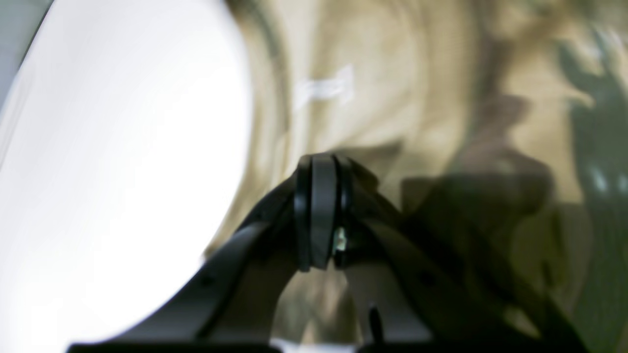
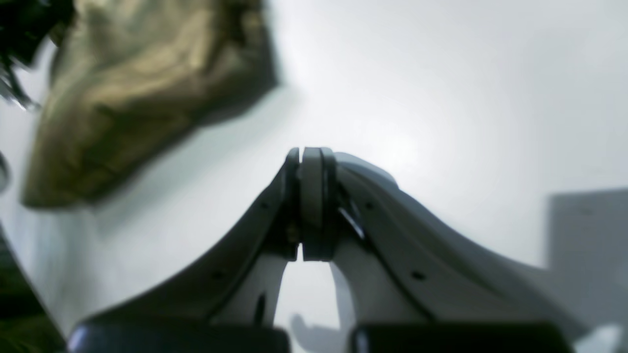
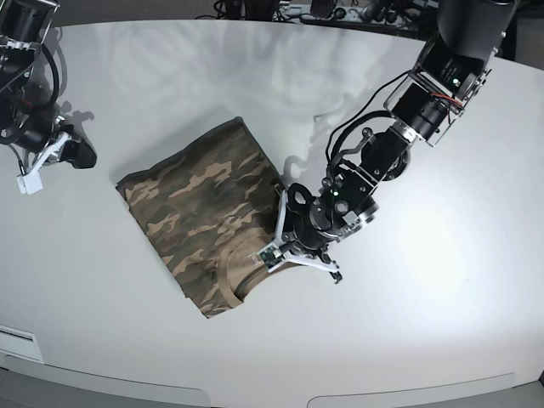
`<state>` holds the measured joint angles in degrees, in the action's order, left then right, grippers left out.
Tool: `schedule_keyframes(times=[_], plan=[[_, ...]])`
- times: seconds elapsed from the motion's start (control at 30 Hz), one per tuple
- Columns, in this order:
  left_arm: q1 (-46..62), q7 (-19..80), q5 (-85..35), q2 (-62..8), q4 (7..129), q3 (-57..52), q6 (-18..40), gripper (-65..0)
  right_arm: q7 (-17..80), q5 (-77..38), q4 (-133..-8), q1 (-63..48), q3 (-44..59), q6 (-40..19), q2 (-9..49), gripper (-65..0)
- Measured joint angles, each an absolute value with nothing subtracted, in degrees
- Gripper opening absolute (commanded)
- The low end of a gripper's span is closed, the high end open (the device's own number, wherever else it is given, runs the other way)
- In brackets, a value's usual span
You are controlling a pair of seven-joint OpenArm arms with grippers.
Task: Fold the T-shirt properly
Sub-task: 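Grasp the folded bundle with the left gripper and rotate it on the table, then push the bundle edges square with both grippers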
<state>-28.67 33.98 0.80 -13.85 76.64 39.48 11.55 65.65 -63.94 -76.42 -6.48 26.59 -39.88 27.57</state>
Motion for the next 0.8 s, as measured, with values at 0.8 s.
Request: schedule_keyframes(times=[0.8], plan=[[-10.39,42.09,-11.73,-15.25,90.43,14.94,2.15,-65.0,49.45,-37.93,-78.85,5.58,6.37,-39.70,26.00,-65.0]])
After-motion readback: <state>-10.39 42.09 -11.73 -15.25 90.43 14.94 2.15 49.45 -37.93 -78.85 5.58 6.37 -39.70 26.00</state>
